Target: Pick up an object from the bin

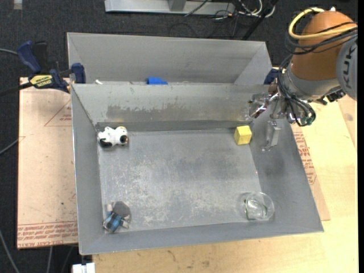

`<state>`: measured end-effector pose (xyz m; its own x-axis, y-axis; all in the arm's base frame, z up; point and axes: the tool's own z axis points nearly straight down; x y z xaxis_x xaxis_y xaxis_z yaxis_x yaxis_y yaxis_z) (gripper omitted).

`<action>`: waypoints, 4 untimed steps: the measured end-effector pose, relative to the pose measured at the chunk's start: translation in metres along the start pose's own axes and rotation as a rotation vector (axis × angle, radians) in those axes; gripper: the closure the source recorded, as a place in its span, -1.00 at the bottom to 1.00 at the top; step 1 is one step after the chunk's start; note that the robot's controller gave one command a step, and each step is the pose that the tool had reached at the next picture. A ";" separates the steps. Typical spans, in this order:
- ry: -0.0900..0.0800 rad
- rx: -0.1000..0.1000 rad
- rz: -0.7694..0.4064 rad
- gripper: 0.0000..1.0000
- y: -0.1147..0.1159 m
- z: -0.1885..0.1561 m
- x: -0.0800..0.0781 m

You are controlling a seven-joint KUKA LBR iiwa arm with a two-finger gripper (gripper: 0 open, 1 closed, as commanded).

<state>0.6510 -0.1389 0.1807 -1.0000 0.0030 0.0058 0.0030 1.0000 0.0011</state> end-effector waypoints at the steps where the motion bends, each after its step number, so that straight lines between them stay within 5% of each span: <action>1: -0.008 0.001 -0.003 -1.00 0.001 -0.005 -0.002; 2: -0.009 0.001 -0.187 -1.00 0.000 0.053 0.040; 3: -0.006 0.001 -0.526 -1.00 0.076 0.033 0.054; 4: -0.007 0.003 -0.709 -1.00 0.021 0.065 0.083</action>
Offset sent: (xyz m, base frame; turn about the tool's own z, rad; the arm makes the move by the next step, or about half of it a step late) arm -0.0819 -0.0015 -0.1107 -0.3680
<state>0.5674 -0.1178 0.1158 -0.7612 -0.6485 -0.0022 -0.6485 0.7613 -0.0002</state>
